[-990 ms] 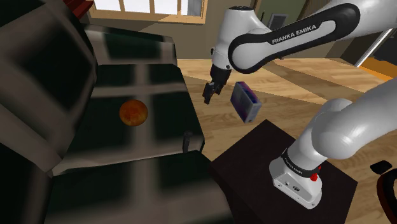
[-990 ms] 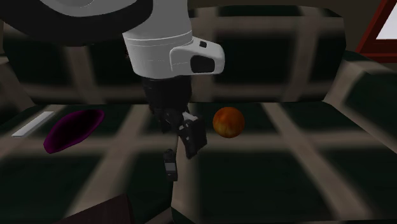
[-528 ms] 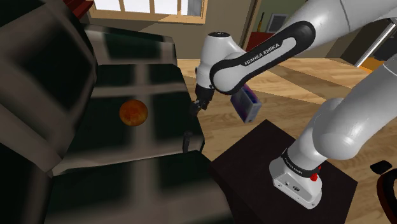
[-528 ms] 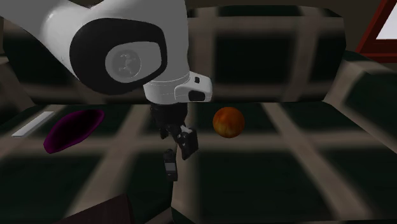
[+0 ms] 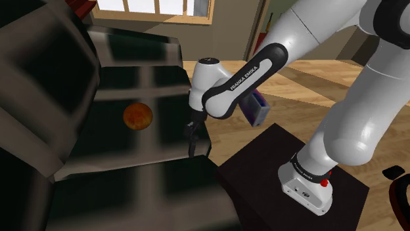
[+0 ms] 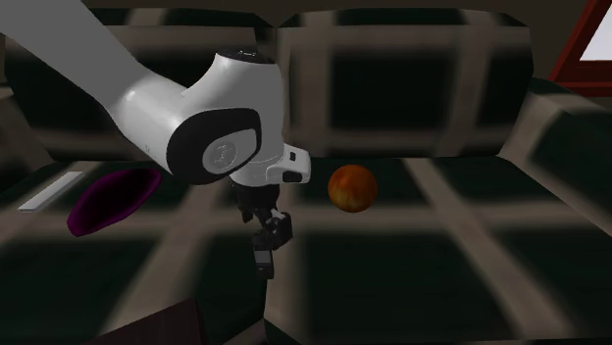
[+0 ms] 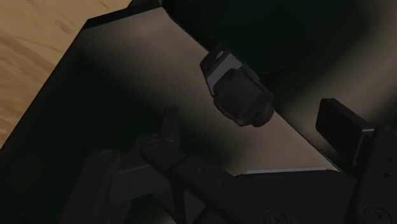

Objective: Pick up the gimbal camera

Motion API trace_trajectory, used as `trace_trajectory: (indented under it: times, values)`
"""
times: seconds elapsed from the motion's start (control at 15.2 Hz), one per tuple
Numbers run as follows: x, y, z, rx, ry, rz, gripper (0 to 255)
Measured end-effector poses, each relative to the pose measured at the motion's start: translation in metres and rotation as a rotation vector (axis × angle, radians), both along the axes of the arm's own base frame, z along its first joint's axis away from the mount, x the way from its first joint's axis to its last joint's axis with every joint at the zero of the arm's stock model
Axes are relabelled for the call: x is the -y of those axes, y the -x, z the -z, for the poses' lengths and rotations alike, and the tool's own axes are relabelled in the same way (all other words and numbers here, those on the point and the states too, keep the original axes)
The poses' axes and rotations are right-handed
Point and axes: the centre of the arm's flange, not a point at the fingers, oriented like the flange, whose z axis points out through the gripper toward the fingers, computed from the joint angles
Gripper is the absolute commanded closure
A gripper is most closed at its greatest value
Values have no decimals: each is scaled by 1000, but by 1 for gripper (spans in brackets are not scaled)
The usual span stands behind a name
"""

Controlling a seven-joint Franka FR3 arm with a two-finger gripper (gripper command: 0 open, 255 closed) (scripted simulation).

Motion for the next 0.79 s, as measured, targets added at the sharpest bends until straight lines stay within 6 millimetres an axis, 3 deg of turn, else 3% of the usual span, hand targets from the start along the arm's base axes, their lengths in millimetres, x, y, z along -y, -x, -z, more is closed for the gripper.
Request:
trace_trajectory:
  times: [0.46,0.53,0.79]
  values:
    - [-4,1,39,-2,-2,-2,0]
    - [-4,0,40,-2,-2,-2,255]
    - [-4,0,41,0,-3,-2,255]
